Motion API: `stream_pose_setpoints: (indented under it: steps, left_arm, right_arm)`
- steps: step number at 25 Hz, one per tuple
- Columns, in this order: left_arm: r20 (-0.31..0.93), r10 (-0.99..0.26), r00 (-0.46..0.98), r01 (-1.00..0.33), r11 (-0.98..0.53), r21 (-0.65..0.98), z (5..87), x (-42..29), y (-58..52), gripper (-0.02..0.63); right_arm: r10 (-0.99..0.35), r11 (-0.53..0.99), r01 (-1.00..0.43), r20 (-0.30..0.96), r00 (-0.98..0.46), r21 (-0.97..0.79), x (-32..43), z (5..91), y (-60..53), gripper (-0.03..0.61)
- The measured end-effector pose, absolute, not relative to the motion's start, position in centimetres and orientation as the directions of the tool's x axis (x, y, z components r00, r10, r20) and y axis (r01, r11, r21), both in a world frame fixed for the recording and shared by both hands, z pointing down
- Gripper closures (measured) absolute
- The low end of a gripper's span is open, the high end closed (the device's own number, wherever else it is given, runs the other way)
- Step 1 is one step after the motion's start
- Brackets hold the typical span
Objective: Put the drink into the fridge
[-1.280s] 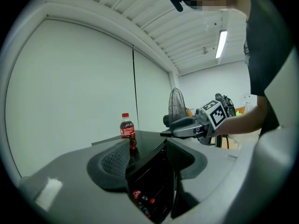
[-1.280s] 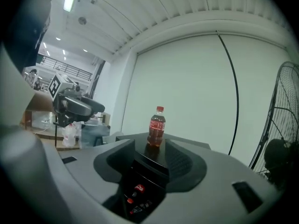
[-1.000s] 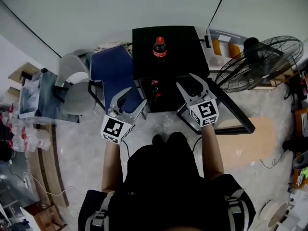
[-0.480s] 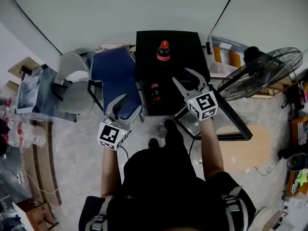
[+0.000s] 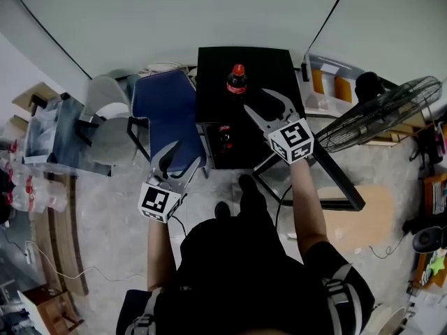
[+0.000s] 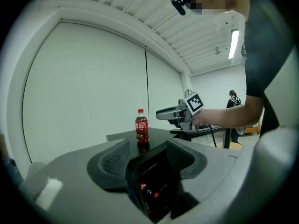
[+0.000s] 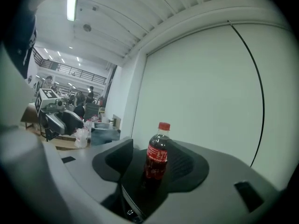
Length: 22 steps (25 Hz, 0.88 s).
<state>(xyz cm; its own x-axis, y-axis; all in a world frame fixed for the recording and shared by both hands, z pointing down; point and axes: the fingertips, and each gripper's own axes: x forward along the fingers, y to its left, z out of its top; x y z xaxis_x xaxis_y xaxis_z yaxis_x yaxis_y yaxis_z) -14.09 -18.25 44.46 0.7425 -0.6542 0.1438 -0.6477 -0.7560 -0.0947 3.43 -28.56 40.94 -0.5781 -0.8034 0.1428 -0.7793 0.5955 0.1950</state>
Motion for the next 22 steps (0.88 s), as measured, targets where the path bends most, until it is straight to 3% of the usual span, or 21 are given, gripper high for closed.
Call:
stream_pose_setpoints:
  steps: [22]
  left_arm:
    - [0.174,-0.726,0.665,-0.724,-0.684,-0.084,44.7,-15.1,-21.0,0.37]
  right_arm:
    - [-0.75,0.662,-0.734,0.131,-0.649,0.154,1.6,40.1,-35.2,0.364]
